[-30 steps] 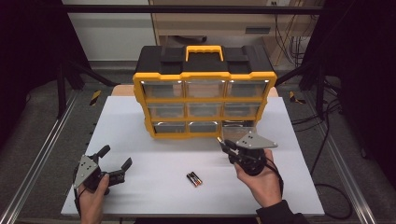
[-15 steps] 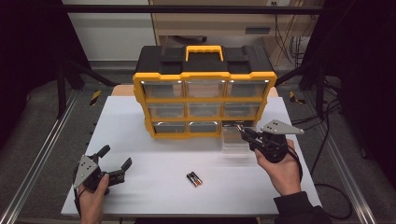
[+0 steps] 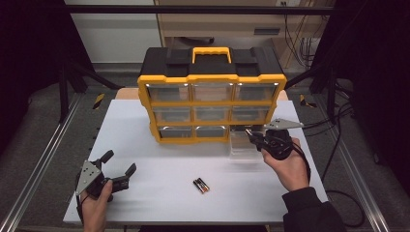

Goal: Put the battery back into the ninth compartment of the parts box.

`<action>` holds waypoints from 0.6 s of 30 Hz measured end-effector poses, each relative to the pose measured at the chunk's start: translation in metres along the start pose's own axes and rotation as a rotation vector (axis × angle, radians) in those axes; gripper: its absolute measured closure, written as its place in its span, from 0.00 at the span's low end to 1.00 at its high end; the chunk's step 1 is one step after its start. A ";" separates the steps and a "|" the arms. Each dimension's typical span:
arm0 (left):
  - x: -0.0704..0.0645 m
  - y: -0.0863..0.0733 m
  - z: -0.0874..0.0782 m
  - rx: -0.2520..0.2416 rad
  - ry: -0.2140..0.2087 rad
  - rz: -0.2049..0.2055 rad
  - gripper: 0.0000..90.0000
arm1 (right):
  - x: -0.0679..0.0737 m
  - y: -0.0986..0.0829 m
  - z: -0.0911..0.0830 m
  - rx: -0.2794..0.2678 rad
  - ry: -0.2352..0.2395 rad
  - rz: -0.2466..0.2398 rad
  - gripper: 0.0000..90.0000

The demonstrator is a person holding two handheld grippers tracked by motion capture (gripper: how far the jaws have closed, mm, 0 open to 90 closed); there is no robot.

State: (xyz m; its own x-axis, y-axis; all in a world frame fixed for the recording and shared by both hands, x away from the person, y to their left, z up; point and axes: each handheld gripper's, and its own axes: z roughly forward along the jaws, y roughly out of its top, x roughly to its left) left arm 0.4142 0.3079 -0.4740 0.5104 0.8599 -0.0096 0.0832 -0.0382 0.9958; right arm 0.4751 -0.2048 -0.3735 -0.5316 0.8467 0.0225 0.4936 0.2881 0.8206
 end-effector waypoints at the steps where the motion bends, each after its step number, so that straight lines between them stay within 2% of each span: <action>1: 0.000 0.000 0.000 0.000 0.000 0.000 0.02 | 0.000 0.000 0.002 0.005 0.000 -0.001 0.85; 5: 0.000 0.000 0.000 0.001 -0.002 0.001 0.02 | 0.000 0.000 0.010 0.020 0.005 -0.002 0.84; 6: 0.000 0.000 0.000 0.001 -0.002 0.002 0.02 | 0.001 -0.001 0.012 -0.008 0.000 0.005 0.71; 10: 0.000 0.000 0.000 0.001 -0.001 0.001 0.02 | 0.007 -0.001 0.009 -0.052 -0.003 0.002 0.56; 18: 0.000 0.000 0.000 0.000 -0.002 0.002 0.02 | 0.035 0.000 0.002 -0.114 0.037 -0.057 0.30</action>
State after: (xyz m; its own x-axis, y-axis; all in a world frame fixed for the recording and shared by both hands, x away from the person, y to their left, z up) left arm 0.4144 0.3077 -0.4740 0.5124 0.8587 -0.0078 0.0823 -0.0401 0.9958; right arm 0.4580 -0.1746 -0.3732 -0.5823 0.8130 -0.0067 0.3815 0.2805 0.8808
